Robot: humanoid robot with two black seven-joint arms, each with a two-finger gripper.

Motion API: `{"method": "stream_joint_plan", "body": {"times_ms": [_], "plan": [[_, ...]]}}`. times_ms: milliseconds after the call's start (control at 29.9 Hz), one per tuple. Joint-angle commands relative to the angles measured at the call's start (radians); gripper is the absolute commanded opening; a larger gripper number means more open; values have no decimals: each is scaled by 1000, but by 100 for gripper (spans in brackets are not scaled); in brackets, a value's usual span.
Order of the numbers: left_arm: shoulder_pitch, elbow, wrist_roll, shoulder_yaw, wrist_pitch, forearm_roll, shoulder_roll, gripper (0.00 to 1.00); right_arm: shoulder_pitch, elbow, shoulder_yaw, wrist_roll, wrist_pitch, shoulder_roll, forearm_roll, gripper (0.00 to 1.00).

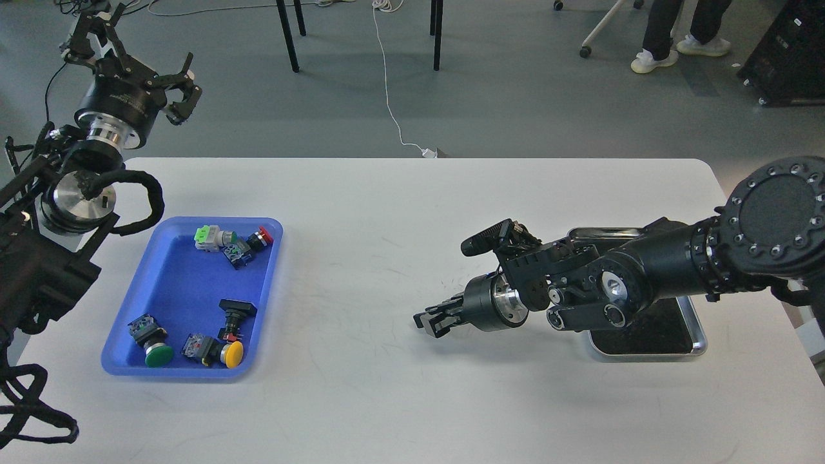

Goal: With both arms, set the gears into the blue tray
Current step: 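Carry the black gear with the right gripper to the table center and release, then withdraw the right arm and swing the left gripper toward the gear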

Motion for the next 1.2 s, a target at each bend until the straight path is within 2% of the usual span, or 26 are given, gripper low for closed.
{"method": "stream_joint_plan", "body": {"times_ms": [0,100,134,301,435,535,635,736,836,1003,1170], "plan": [[1,0,0,0,-3,0,19,98,-2,-18,2,-2,0,0,1,27],[1,0,0,0,-3,0,26,98,-2,-21,3,-2,-2,0,3,50],[1,0,0,0,-3,0,29,98,0,-21,5,0,-2,0,3,55],[3,0,1,1,2,0,29,98,6,-18,25,0,-2,0,11,68],[3,-2,3,3,2,2,37,98,10,-21,102,-2,-8,0,12,84],[-8,-21,32,73,-6,3,65,98,6,-27,242,-3,-9,-107,49,92],[-37,-116,63,178,3,60,111,98,-16,-24,388,-3,-3,-239,128,94],[-77,-222,64,241,6,213,161,98,-95,-17,549,-2,-6,-349,184,94],[-96,-276,66,244,5,406,180,98,-225,-15,803,-5,1,-448,201,95],[-106,-406,66,245,3,707,171,98,-459,-14,1223,-17,29,-512,205,96],[-102,-574,67,245,2,1073,141,98,-670,-14,1521,-17,141,-563,319,97]]}}
